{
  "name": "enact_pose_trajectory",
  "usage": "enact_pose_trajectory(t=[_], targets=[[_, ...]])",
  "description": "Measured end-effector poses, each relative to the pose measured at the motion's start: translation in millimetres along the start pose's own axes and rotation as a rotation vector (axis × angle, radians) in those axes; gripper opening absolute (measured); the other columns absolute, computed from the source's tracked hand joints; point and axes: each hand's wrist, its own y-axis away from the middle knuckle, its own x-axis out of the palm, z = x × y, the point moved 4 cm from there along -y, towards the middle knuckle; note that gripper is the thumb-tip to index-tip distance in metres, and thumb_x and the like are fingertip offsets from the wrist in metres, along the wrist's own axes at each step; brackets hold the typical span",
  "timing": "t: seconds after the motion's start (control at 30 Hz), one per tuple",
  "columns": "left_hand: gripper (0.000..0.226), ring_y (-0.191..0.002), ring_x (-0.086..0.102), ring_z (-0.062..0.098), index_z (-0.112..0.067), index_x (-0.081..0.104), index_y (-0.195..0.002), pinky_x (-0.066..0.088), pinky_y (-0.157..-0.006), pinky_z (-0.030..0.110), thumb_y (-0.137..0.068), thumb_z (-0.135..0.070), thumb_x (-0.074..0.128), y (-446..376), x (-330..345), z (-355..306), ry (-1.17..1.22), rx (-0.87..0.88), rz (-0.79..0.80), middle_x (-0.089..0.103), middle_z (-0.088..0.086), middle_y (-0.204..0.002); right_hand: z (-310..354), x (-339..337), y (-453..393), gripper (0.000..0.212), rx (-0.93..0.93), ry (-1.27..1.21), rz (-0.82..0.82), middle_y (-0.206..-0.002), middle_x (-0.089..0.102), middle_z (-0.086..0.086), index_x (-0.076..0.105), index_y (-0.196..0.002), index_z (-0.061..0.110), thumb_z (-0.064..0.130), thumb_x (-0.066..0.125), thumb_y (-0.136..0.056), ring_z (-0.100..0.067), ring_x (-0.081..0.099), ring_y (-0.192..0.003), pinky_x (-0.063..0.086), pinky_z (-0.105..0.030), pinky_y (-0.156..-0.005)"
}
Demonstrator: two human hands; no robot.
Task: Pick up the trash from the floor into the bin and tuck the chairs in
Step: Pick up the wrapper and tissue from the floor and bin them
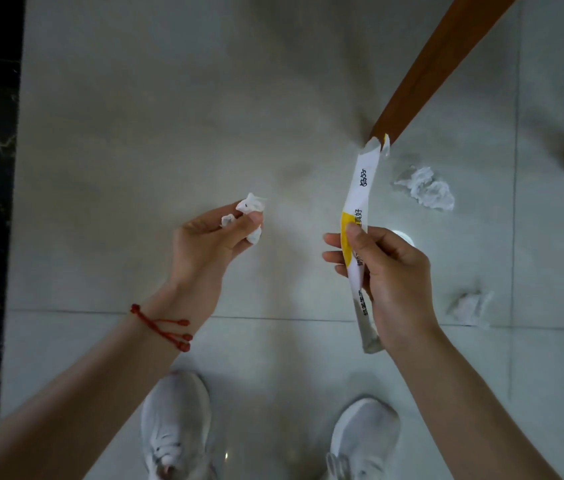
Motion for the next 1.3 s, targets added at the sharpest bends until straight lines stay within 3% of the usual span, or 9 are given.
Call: enact_pose_trajectory(t=[0.13, 0.37, 0.5, 0.6, 0.93, 1.17, 1.3], targets=[[0.014, -0.083, 0.059, 0.02, -0.018, 0.073, -0.073, 0.056, -0.077, 0.023, -0.076, -0.005, 0.067, 38, -5, -39, -0.032, -0.001, 0.031, 0.059, 0.012, -0.09, 35, 9, 36, 0.013, 0.024, -0.011, 0.025, -0.074, 0.075, 0.0, 0.068, -0.073, 0.015, 0.023, 0.064, -0.082, -0.017, 0.071, -0.066, 0.054, -0.018, -0.06], [0.014, -0.082, 0.06, 0.016, -0.011, 0.071, -0.088, 0.056, -0.075, 0.02, -0.075, -0.005, 0.068, 126, -17, -115, -0.001, -0.074, -0.002, 0.064, 0.009, -0.087, 116, 43, 105, 0.013, 0.027, 0.012, 0.069, -0.071, 0.075, 0.002, 0.068, -0.075, 0.011, 0.021, 0.063, -0.082, -0.017, 0.071, -0.064, 0.055, -0.02, -0.06], [0.026, -0.079, 0.062, 0.014, -0.003, 0.067, -0.102, 0.055, -0.075, 0.019, -0.076, -0.004, 0.067, 168, -29, -172, 0.048, -0.039, -0.058, 0.067, 0.005, -0.082, 176, 66, 144, 0.013, 0.004, -0.006, 0.083, -0.071, 0.075, 0.0, 0.068, -0.074, 0.011, 0.022, 0.064, -0.081, -0.019, 0.07, -0.064, 0.055, -0.019, -0.059], [0.031, -0.084, 0.065, 0.011, 0.001, 0.065, -0.106, 0.055, -0.074, 0.018, -0.076, -0.005, 0.067, 194, -41, -218, 0.12, -0.01, -0.085, 0.07, 0.007, -0.094, 222, 83, 173, 0.013, -0.012, -0.032, 0.088, -0.071, 0.075, -0.001, 0.068, -0.073, 0.012, 0.022, 0.065, -0.081, -0.019, 0.07, -0.064, 0.054, -0.018, -0.057], [0.031, -0.082, 0.068, 0.011, -0.004, 0.069, -0.101, 0.055, -0.07, 0.018, -0.07, -0.009, 0.072, 303, -80, -360, 0.296, 0.078, -0.169, 0.075, 0.0, -0.085, 363, 130, 296, 0.019, -0.05, -0.064, 0.135, -0.07, 0.074, -0.002, 0.072, -0.062, 0.021, 0.022, 0.066, -0.08, -0.017, 0.07, -0.063, 0.054, -0.018, -0.056], [0.018, -0.083, 0.069, 0.011, -0.011, 0.071, -0.091, 0.054, -0.067, 0.016, -0.073, -0.007, 0.071, 378, -117, -430, 0.398, 0.122, -0.209, 0.075, 0.001, -0.082, 429, 150, 379, 0.014, -0.098, -0.064, 0.107, -0.072, 0.074, -0.005, 0.068, -0.07, 0.012, 0.023, 0.068, -0.08, -0.02, 0.07, -0.064, 0.053, -0.018, -0.055], [0.024, -0.079, 0.069, 0.011, -0.004, 0.07, -0.094, 0.054, -0.065, 0.016, -0.071, -0.007, 0.072, 409, -132, -455, 0.458, 0.128, -0.216, 0.074, 0.0, -0.076, 453, 161, 414, 0.013, -0.115, -0.063, 0.129, -0.072, 0.074, -0.006, 0.067, -0.072, 0.012, 0.022, 0.067, -0.08, -0.02, 0.07, -0.065, 0.053, -0.019, -0.056]])
